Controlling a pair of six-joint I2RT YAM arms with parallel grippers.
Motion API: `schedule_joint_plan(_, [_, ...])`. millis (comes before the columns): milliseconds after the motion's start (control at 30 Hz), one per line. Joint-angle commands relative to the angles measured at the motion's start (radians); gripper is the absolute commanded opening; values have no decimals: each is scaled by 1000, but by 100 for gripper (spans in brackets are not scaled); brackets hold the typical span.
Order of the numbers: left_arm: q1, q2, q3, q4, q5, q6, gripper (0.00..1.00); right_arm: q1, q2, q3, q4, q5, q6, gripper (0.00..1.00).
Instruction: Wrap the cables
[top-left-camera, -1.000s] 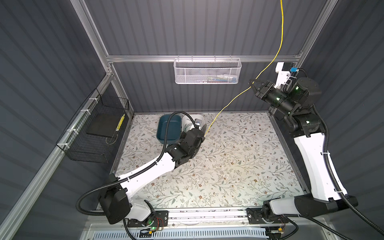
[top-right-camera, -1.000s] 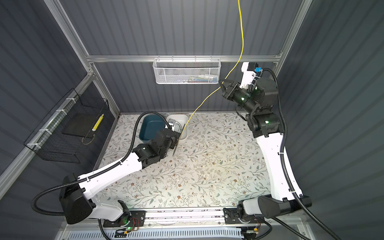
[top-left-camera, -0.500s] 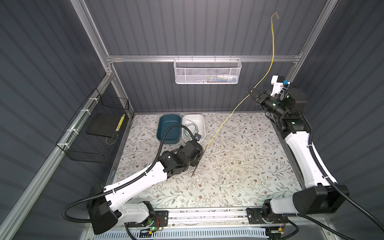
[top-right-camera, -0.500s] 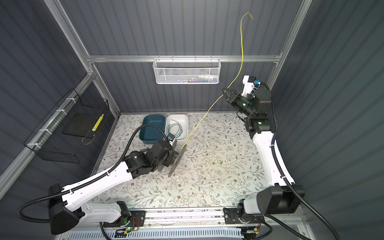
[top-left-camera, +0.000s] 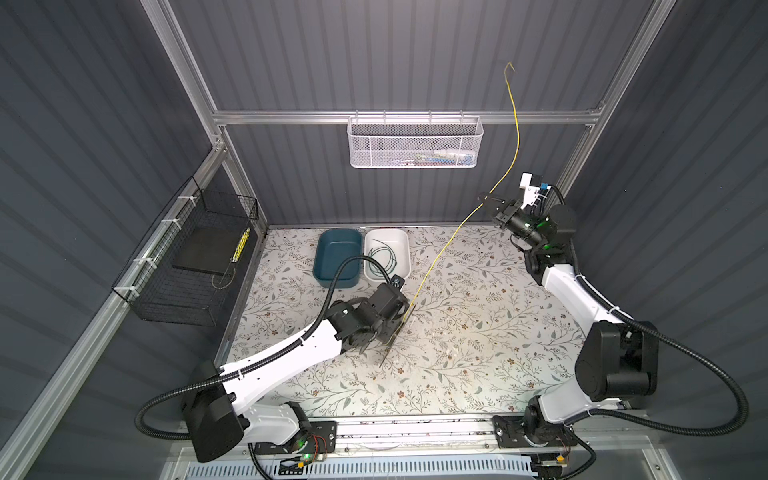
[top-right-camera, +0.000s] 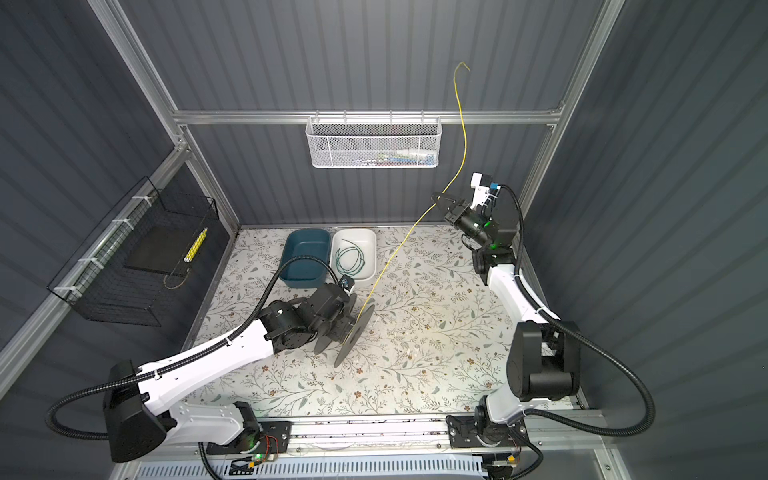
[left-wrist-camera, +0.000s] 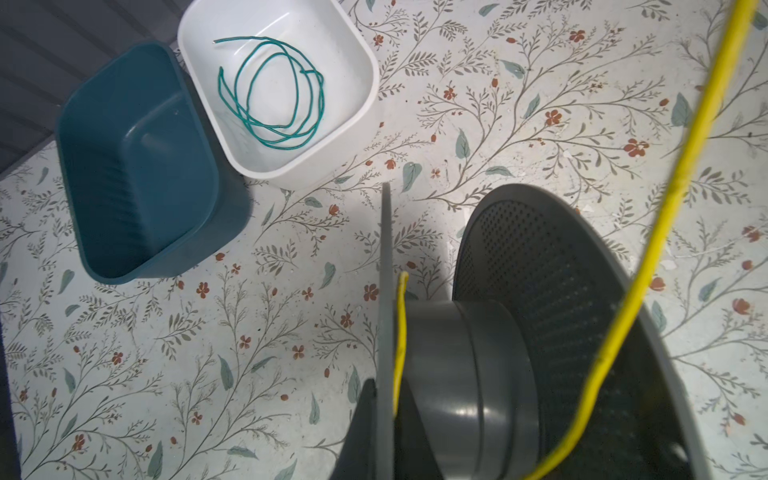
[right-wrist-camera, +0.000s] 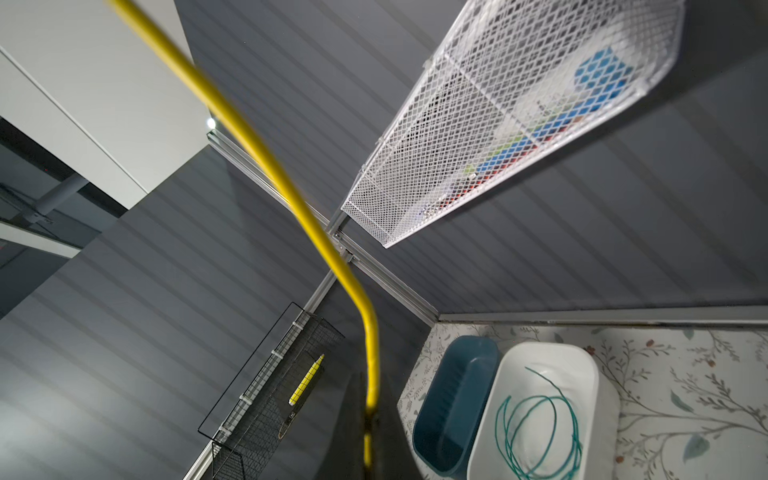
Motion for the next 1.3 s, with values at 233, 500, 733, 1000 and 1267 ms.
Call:
schedule_joint_plan(233, [0,71,92,-166,111,34,0,-25,68,12,263,39,73,9])
schedule_joint_plan(500, [-8,70,102,-174,127,30,0,-25,84,59,179,67,33,8])
schedule_joint_plan(733, [-9,61,85,-184,119,26,0,-44,86,115,108,66,1,15])
schedule_joint_plan(1000, [-8,21,55,-201,91,17,0,-128,49,131,13,51,-25,12])
schedule_joint_plan(1267, [-9,0,39,-214,78,15,0,-213,35,134,-41,4,-26,14])
